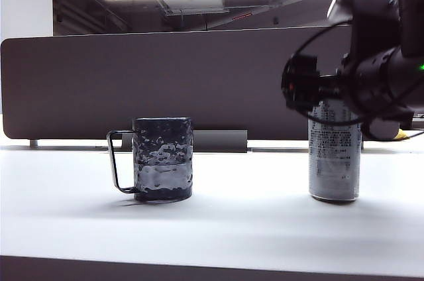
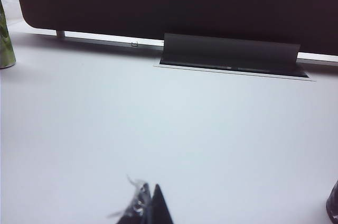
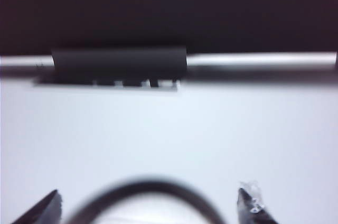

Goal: Pick up the metal can, pour some water into the cup, then place the can back on the table.

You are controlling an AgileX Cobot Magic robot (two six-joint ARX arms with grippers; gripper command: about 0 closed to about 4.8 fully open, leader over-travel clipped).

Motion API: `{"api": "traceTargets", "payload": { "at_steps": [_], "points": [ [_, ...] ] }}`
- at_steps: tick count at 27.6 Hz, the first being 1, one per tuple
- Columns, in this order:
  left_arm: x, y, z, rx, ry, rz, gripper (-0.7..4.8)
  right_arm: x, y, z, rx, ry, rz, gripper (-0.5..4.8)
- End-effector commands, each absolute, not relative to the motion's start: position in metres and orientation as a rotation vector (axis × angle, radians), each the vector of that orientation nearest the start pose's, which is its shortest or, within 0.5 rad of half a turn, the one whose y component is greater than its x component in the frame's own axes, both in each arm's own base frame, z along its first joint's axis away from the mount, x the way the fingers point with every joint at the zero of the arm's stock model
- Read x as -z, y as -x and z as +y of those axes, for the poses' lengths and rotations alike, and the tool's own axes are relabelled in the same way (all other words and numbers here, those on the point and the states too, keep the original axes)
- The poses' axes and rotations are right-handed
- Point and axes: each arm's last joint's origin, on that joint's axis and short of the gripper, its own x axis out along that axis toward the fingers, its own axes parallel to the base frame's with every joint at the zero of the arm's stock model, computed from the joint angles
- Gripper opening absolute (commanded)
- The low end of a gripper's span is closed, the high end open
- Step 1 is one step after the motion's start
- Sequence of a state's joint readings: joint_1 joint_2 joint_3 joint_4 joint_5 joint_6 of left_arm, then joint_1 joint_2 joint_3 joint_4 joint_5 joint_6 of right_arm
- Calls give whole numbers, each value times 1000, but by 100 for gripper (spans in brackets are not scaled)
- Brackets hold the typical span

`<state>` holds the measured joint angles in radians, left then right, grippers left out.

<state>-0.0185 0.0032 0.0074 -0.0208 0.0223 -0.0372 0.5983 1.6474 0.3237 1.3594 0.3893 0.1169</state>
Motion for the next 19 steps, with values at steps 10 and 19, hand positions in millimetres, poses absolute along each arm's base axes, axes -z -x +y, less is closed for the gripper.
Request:
{"api": "traceTargets", "payload": {
  "at_steps": [10,19],
  "points": [
    [-165,-97,-2,40,34,10,-5,-244,-182,111,-175,-95,-435,374],
    [-165,-97,-2,40,34,10,-5,-287,-136,79,-155,-73,-504,-5]
  ]
}}
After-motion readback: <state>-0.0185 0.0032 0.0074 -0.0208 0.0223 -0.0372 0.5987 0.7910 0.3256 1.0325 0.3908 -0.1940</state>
